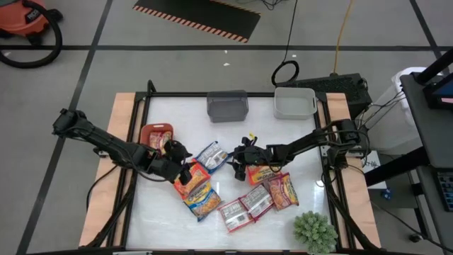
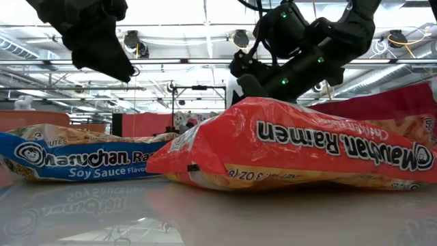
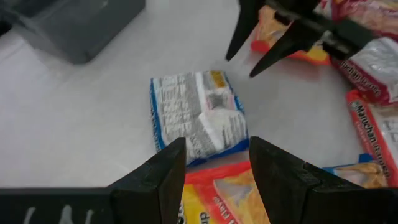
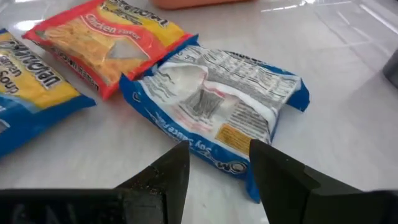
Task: Sort Maruchan noodles
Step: Put the top blue noodle pack into the gray bin
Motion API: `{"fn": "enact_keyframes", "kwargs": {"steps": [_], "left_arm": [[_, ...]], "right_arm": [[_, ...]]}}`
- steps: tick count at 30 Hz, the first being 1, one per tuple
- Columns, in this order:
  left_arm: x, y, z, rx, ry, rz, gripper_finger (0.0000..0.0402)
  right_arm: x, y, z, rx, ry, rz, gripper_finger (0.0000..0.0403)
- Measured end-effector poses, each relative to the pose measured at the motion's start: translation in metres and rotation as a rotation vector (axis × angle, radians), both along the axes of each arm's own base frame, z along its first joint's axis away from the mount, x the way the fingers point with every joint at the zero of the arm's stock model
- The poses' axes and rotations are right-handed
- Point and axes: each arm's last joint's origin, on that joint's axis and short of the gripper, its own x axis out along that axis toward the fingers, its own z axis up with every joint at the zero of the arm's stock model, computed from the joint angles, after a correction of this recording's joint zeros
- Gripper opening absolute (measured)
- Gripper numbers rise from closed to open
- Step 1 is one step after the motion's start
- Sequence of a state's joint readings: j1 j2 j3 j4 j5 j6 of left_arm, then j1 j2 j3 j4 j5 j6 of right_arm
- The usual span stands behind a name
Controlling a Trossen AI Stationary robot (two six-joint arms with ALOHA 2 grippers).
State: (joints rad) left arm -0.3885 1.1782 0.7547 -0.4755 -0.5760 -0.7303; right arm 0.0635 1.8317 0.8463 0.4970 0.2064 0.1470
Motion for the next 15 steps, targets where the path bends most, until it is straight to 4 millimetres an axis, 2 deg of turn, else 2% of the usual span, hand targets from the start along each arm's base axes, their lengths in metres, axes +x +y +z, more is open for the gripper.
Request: {"fn": "enact_keyframes", "kwargs": {"steps": [7, 15], "left_arm": [[0.001, 0.0, 0.001, 0.006, -0.008, -0.01, 0.0182], [0.001, 0.0, 0.001, 0.03, -0.019, 0.011, 0.0182]], "right_arm": [[-0.003, -0.004, -0.006, -0.027, 0.063, -0.027, 0.0166], [0.001, -0.008, -0.038, -0.019, 0.109, -0.041, 0.0207]]}}
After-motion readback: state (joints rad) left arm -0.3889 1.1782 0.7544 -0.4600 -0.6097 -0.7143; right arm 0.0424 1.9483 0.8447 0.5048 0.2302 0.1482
